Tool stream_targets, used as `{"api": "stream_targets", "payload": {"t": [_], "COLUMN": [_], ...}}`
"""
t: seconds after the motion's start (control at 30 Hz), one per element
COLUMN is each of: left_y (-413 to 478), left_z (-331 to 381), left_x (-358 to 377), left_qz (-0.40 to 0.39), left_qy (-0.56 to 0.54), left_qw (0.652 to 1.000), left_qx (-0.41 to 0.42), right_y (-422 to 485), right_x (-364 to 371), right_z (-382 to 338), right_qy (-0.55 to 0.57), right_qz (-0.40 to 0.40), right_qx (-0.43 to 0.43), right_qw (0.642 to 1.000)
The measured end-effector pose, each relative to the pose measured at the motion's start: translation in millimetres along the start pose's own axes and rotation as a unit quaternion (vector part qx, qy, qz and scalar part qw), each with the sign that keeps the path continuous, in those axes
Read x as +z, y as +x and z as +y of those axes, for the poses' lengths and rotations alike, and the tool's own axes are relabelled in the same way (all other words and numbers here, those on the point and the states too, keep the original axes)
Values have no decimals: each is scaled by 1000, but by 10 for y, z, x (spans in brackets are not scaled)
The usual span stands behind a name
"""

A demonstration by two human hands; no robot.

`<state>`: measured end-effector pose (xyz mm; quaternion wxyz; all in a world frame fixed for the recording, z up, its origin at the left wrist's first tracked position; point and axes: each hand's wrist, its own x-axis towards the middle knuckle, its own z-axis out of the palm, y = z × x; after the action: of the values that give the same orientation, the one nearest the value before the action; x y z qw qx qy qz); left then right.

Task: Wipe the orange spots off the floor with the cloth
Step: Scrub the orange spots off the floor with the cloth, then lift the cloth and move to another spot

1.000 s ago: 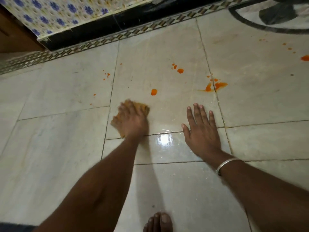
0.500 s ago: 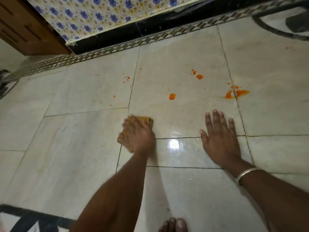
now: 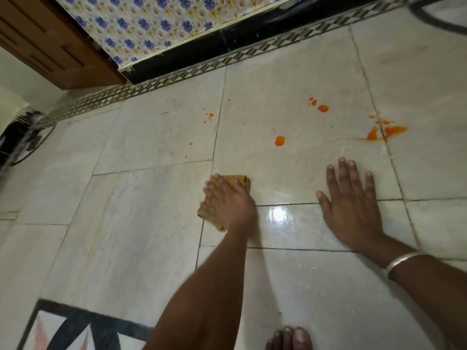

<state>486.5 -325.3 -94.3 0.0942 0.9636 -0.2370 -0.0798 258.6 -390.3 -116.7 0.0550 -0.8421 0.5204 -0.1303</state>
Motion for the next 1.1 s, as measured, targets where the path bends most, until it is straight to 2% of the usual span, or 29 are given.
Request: {"api": "stream_targets", "payload": {"t": [0.1,0.2,0.27,0.37,0.47,0.63,0.7,0.8,0.87,0.97,1.03,1.1], "left_y": [-316,-175,104,278,90,-5,-48,-103,-94,-67,-95,-96], "left_z": [80,86,-38,-381,-564,-475,-490,-530,-589,-701,-537,-278], "left_x": [75,70,18,-109,-110,-385,-470,-464,-458,-551,-721,-898], "left_qz": [0,-26,-19,4,6,-40,-35,-66,-70,-55,-61,-62], "left_qy": [-5,47,81,82,32,7,31,106,110,40,-20,-49], "left_qw": [1000,992,986,995,999,999,999,992,991,997,997,997], "left_qx": [27,116,143,50,-26,-28,-5,2,8,47,43,14], "right_y": [30,17,4,-13,-6,7,5,49,123,278,370,498], "right_x": [110,244,289,281,282,229,208,107,-19,-181,-357,-531], "right_z": [-460,-688,-666,-656,-671,-669,-671,-659,-612,-596,-539,-508], "right_qy": [24,27,23,24,16,25,44,76,92,144,204,319], "right_qz": [-2,-36,-41,-47,-64,-90,-100,-118,-174,-272,-294,-323], "right_qx": [-76,-90,-90,-92,-88,-86,-86,-91,-92,-79,-45,27], "right_qw": [997,995,995,994,994,992,990,986,976,948,933,891]}}
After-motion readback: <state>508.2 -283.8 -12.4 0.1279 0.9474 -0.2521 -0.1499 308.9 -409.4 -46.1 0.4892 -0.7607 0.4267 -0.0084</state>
